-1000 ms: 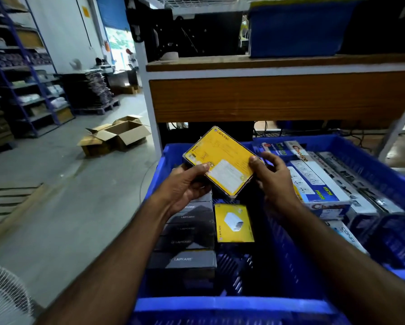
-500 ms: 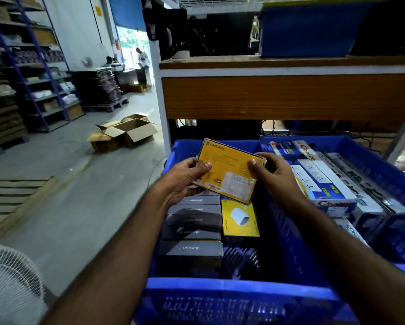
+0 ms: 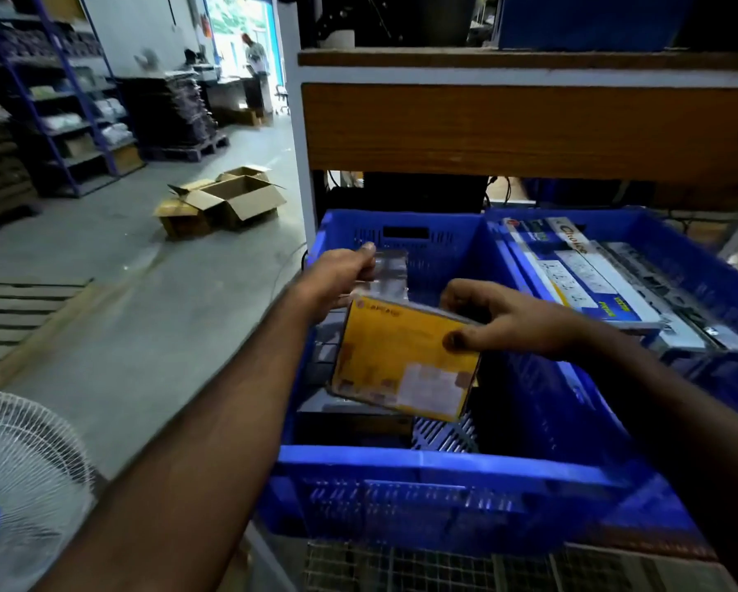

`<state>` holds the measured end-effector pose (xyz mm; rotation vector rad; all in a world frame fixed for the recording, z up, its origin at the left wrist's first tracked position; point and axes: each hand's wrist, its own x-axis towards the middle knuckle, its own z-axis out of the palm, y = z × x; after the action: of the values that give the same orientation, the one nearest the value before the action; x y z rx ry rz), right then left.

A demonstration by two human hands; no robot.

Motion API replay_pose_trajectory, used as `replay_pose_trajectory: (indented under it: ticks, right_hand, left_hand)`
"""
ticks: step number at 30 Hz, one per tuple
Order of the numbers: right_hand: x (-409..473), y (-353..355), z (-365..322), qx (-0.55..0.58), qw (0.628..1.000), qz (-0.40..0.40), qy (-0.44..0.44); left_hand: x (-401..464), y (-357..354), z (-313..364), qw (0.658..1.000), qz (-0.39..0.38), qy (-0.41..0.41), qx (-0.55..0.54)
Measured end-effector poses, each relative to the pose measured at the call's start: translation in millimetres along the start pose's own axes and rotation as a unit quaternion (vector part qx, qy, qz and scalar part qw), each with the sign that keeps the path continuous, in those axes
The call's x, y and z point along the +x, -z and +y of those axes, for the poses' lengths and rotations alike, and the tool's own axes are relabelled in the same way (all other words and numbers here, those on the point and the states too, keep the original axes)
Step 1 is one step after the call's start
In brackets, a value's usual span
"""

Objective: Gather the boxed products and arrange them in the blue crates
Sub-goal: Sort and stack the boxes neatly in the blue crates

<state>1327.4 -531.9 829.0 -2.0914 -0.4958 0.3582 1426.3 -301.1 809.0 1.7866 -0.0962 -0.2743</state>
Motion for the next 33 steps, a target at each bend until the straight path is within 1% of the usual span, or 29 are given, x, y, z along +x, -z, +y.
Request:
replay_pose_trajectory:
  ticks: [2,3,5,6,7,9,11,13,14,16,18,21,23,24,25,27,28,29,30,31,32,33]
  right_hand:
    - [2,-16,-9,-0.056,0.997,-0.05,-0.017]
    - [4,-26,-12,-0.121,0.99,-0.064,-0.019]
    - [14,-48,-10,-0.271,0.96,-0.069,0.015]
    - [18,-58,-8,-0.316,0.946,-0.073,0.033]
    - [21,-67,-6,-0.342,0.936,-0.079,0.04]
    - [27,-79,-5,-0.401,0.91,-0.089,0.053]
    - [32,-89,-6,-0.473,0.874,-0.099,0.053]
    - [37,-97,-6,-0.532,0.838,-0.12,0.019]
    - [40,-101,-6,-0.557,0.821,-0.124,0.011]
    - [45,-107,-4,-0.595,0.795,-0.113,0.034]
    - [48,-111,0,-0.617,0.779,-0.102,0.047]
    - [49,-115,9,-0.621,0.779,-0.078,0.042]
    - [47,-116,11,-0.597,0.799,-0.07,0.016]
    - [44,-115,11,-0.572,0.817,-0.07,0.002]
    - [42,-113,10,-0.539,0.839,-0.073,-0.011]
    - [33,-104,3,-0.429,0.903,-0.035,-0.01]
    - [30,-94,0,-0.374,0.927,0.016,-0.012]
    - [30,-82,0,-0.344,0.936,0.066,-0.032]
    - [33,-68,2,-0.351,0.928,0.108,-0.057]
    - [36,-53,5,-0.367,0.915,0.132,-0.106]
    - [40,-39,12,-0.386,0.898,0.137,-0.162]
    - [42,-30,15,-0.402,0.882,0.124,-0.214]
  left_hand:
    - [1,-4,-4,0.991,0.01,-0.021,0.129]
    - [0,-7,-5,0.983,0.018,-0.022,0.183]
    - [1,-9,-6,0.961,0.041,-0.029,0.273]
    - [2,-9,-6,0.951,0.039,-0.027,0.307]
    - [3,-9,-6,0.944,0.026,-0.021,0.327]
    - [1,-8,-7,0.932,-0.022,0.022,0.361]
    - [-1,-8,-8,0.897,-0.065,0.059,0.433]
    - [-4,-9,-8,0.859,-0.083,0.064,0.502]
    - [-5,-9,-7,0.847,-0.086,0.062,0.521]
    - [-5,-10,-7,0.835,-0.089,0.066,0.538]
    - [-5,-10,-8,0.834,-0.09,0.071,0.54]
    - [-3,-11,-10,0.824,-0.09,0.065,0.556]
    - [0,-14,-13,0.821,-0.086,0.06,0.561]
    - [1,-16,-15,0.825,-0.084,0.06,0.555]
    - [2,-18,-17,0.837,-0.079,0.056,0.538]
    - [3,-24,-22,0.878,-0.07,0.041,0.472]
    - [3,-27,-23,0.898,-0.062,0.03,0.434]
    - [3,-30,-24,0.914,-0.049,0.014,0.404]
    - [3,-33,-24,0.923,-0.034,-0.005,0.382]
    - [3,-36,-24,0.927,-0.022,-0.026,0.373]
    - [4,-41,-24,0.926,-0.013,-0.048,0.375]
    - [3,-46,-22,0.921,-0.008,-0.068,0.383]
